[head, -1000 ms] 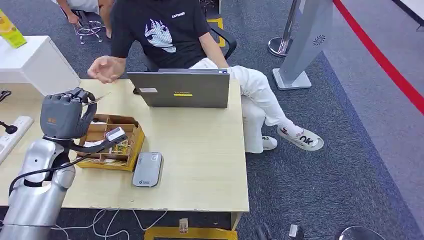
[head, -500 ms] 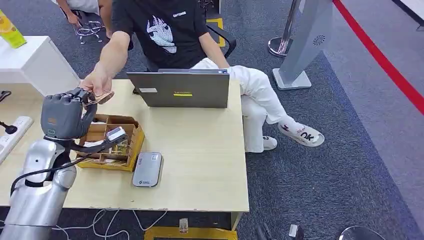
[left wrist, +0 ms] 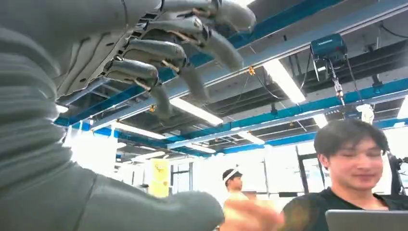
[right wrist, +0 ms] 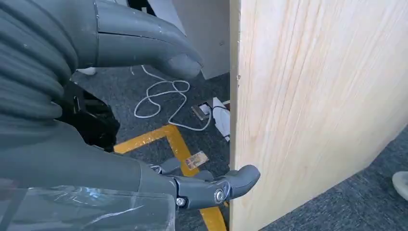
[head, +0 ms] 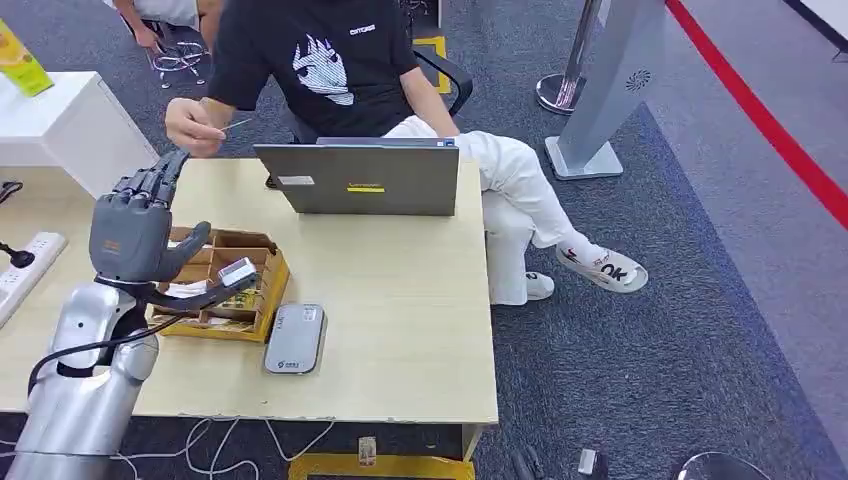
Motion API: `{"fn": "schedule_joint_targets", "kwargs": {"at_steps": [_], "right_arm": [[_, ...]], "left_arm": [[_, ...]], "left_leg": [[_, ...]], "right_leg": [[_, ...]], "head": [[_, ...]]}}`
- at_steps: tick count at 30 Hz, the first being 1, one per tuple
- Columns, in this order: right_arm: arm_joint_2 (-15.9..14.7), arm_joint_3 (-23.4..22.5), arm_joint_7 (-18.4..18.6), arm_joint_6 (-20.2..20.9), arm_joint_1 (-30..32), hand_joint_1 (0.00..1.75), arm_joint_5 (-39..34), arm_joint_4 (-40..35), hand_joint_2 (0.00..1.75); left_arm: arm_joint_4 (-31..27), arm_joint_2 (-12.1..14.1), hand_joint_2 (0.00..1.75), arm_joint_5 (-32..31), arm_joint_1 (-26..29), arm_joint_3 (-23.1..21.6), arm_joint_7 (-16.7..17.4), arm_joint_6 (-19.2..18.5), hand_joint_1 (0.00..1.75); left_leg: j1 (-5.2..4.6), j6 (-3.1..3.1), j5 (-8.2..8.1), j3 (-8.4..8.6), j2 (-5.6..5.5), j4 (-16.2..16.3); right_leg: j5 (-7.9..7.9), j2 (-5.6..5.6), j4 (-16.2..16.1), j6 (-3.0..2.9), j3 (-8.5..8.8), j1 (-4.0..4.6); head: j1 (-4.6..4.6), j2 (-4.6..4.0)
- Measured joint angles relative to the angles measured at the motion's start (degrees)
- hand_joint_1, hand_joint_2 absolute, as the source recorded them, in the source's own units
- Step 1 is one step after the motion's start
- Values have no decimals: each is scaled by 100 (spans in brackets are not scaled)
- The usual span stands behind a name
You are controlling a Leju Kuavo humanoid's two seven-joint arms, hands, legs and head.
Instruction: Pass the card to the sensor for recognition and then transmit it.
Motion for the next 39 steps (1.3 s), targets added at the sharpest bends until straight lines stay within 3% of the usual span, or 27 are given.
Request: {"fn": "schedule_joint_targets", "kwargs": {"at_steps": [15, 22, 24, 26, 29, 33, 39], "right_arm": [[0, 0, -6, -5, 0, 0, -13, 0, 175], [-2, 0, -76, 15, 27, 0, -98, -2, 175], [-2, 0, -87, 15, 30, 0, -133, -2, 175], [-2, -2, -131, 31, 37, 0, -195, -4, 175], [-7, -4, -177, 37, 70, 0, -249, -7, 175], [-13, -31, -234, 57, 107, 0, -323, -9, 175], [-39, -109, -289, 83, 149, 0, -413, -15, 175]], "left_arm": [[0, -63, 175, -5, 8, 0, -19, 0, 0], [-278, -238, 175, 24, 490, -15, -207, -92, 0], [-326, -260, 175, 99, 548, -17, -311, -274, 0], [-431, -313, 175, 304, 761, -72, -499, -560, 0], [-630, -477, 175, 656, 1254, -236, -682, -645, 0], [-866, -647, 175, 577, 1909, -529, -658, -603, 0], [-1012, -730, 175, 577, 2607, -614, -558, -459, 0]], "left_leg": [[0, 0, 0, 0, 0, 0], [-3, 1, -1, -2, 1, 1], [-4, 1, -1, -2, 1, 0], [-5, 1, -2, 0, 3, 0], [-9, 1, -5, -2, 3, 0], [-14, 12, -17, -3, 5, 0], [-14, 16, -20, -4, 4, -1]], "right_leg": [[0, 0, 0, 0, 0, 0], [-1, 1, -2, 1, -3, -3], [-1, 1, -2, 1, -2, -4], [-1, 5, -2, 2, -3, -7], [-4, 5, -4, 6, -4, -10], [-7, 7, -6, 7, -5, -13], [-11, 4, -7, 9, -4, -13]], "head": [[2, 0], [2, 0], [2, 0], [0, 0], [0, 0], [2, 0], [0, 0]]}}
